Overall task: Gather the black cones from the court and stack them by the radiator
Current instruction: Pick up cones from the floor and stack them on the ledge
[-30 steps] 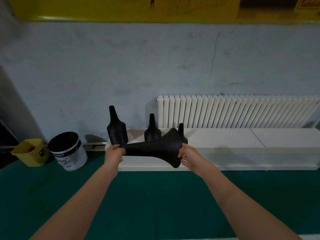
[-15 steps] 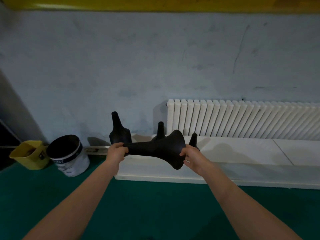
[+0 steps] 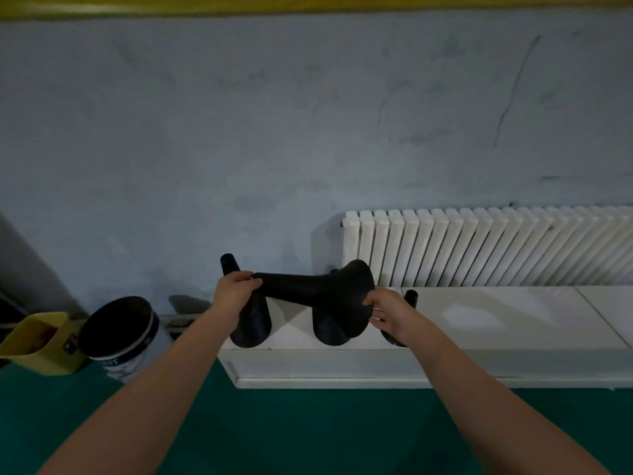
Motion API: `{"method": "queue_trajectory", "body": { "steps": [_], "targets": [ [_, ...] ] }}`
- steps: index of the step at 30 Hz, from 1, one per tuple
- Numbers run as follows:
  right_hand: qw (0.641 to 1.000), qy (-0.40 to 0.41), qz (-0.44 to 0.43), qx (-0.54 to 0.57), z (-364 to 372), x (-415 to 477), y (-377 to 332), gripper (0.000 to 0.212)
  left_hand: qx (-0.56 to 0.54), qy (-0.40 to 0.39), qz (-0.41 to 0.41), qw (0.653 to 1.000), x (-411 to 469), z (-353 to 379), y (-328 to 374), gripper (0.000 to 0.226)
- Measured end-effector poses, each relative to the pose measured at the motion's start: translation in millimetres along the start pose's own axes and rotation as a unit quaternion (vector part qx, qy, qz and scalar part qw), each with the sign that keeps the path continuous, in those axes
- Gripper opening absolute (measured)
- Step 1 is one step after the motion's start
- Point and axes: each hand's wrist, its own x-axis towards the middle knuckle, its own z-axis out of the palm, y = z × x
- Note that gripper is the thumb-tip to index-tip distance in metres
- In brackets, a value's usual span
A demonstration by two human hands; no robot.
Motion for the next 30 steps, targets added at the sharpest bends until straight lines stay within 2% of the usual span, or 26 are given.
{"method": "queue_trajectory", "body": {
  "steps": [4, 8, 15, 17, 22, 26, 30],
  "targets": [
    [1.000, -0.007, 0.022, -0.001, 0, 44, -14, 0.023, 0.043, 0.008, 0.034, 0.998, 34, 15, 16, 0.041],
    [0.999, -0.021, 0.045, 0.005, -4, 94, -26, 0.038, 0.090, 0.035, 0.058, 0.994, 70, 34, 32, 0.044],
    [0.995, -0.042, 0.089, 0.018, -14, 193, -43, 0.045, 0.166, 0.054, 0.060, 0.983, 139, 77, 63, 0.036],
    [0.993, -0.055, 0.104, 0.018, -15, 211, -41, 0.041, 0.177, 0.055, 0.052, 0.981, 153, 86, 62, 0.036],
    [0.990, -0.030, 0.136, -0.021, -18, 256, -26, 0.035, 0.229, 0.044, 0.066, 0.970, 180, 115, 57, 0.038],
    [0.985, -0.038, 0.163, -0.034, -22, 280, -19, 0.005, 0.265, 0.027, 0.053, 0.962, 202, 137, 52, 0.040],
    [0.982, -0.008, 0.189, 0.012, -24, 311, -12, 0.017, 0.304, 0.009, 0.049, 0.951, 229, 154, 52, 0.038]
  ]
}}
